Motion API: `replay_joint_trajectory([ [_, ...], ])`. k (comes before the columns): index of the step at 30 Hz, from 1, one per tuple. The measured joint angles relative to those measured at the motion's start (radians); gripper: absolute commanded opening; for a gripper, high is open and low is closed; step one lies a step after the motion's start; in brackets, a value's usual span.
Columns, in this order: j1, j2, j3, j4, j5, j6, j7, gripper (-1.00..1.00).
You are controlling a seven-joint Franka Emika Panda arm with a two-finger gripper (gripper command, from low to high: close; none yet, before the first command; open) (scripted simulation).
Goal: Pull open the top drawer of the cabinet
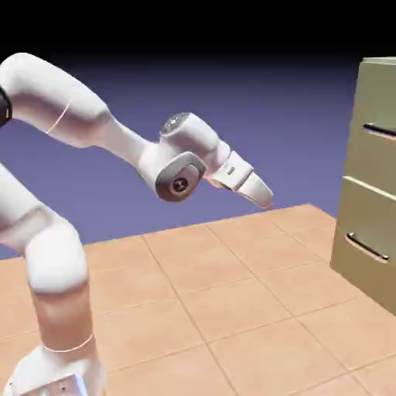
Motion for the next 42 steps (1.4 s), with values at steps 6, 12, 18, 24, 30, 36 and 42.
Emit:
replay_joint_trajectory([
  [6,-0.204,-0.1,0.117,0.11,0.261,-0.058,0.055,1.0],
  [12,-0.409,-0.2,0.234,0.219,0.522,-0.116,0.109,1.0],
  [18,-0.613,-0.3,0.351,0.329,0.783,-0.174,0.164,1.0],
  [24,-0.817,-0.4,0.469,0.438,1.044,-0.231,0.219,1.0],
  [30,-1.022,-0.5,0.586,0.548,1.305,-0.289,0.274,1.0],
  [36,-1.226,-0.6,0.703,0.658,1.566,-0.347,0.328,1.0],
  [42,-1.43,-0.7,0.82,0.767,1.827,-0.405,0.383,1.0],
])
